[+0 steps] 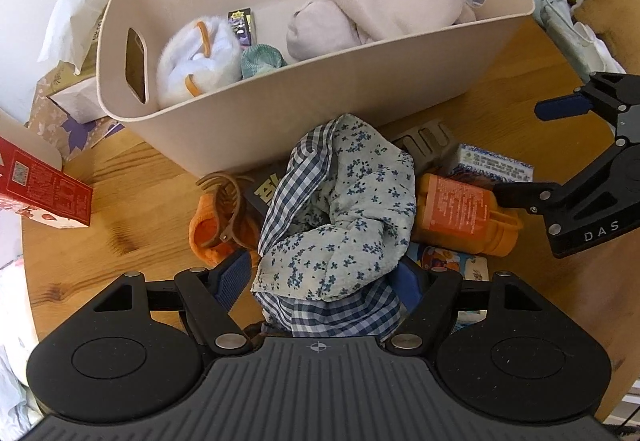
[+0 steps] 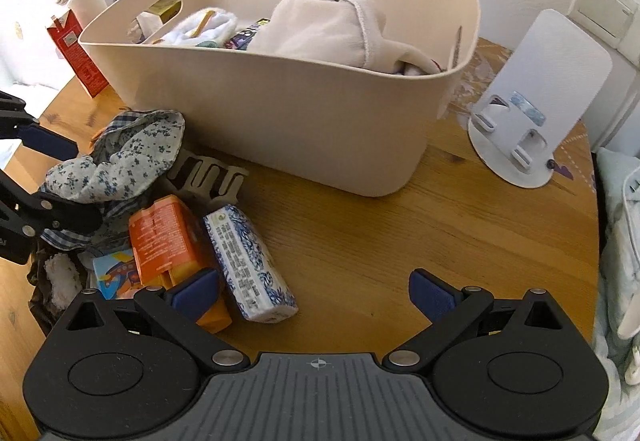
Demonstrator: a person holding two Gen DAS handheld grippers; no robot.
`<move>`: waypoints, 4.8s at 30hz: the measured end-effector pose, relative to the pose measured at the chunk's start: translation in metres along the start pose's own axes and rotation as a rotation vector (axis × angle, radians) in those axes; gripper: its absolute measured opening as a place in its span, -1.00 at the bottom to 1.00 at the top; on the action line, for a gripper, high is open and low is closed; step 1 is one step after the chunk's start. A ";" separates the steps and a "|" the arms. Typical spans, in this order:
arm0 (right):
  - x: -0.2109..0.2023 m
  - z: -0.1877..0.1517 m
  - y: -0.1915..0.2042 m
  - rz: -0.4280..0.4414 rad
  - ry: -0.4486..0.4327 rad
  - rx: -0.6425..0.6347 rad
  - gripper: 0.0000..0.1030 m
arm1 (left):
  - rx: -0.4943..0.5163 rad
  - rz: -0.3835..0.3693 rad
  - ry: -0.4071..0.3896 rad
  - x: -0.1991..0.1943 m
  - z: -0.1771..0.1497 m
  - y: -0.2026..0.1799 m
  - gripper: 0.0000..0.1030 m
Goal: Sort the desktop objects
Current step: 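Move both tools back toward the remaining items on the table, then grasp the blue checked cloth with the left tool while the right tool grasps the blue-patterned box, then carry the checked cloth and blue-patterned box up over the basket, then open both tools to drop the cloth and box into the basket, then move both tools back toward the items on the table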
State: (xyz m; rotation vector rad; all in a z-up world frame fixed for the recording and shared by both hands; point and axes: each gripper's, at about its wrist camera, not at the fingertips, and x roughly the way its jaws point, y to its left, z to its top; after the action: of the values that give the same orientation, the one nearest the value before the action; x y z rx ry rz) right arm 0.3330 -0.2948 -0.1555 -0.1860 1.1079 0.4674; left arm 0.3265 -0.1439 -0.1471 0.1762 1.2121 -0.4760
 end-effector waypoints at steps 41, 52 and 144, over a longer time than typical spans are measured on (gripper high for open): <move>-0.002 -0.012 0.026 0.038 0.032 0.003 -0.62 | -0.045 0.024 -0.105 -0.012 -0.021 -0.001 -0.44; -0.034 -0.009 0.008 0.018 -0.049 0.012 -0.62 | -0.083 0.016 -0.168 -0.043 -0.028 0.002 -0.44; -0.064 0.089 -0.006 -0.071 -0.297 0.011 0.67 | -0.368 0.198 -0.335 -0.072 0.069 0.053 0.50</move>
State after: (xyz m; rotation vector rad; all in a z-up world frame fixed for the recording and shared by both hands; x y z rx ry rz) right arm 0.3852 -0.2837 -0.0591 -0.1406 0.8099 0.4105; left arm 0.3900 -0.1045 -0.0625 -0.0962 0.9218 -0.0973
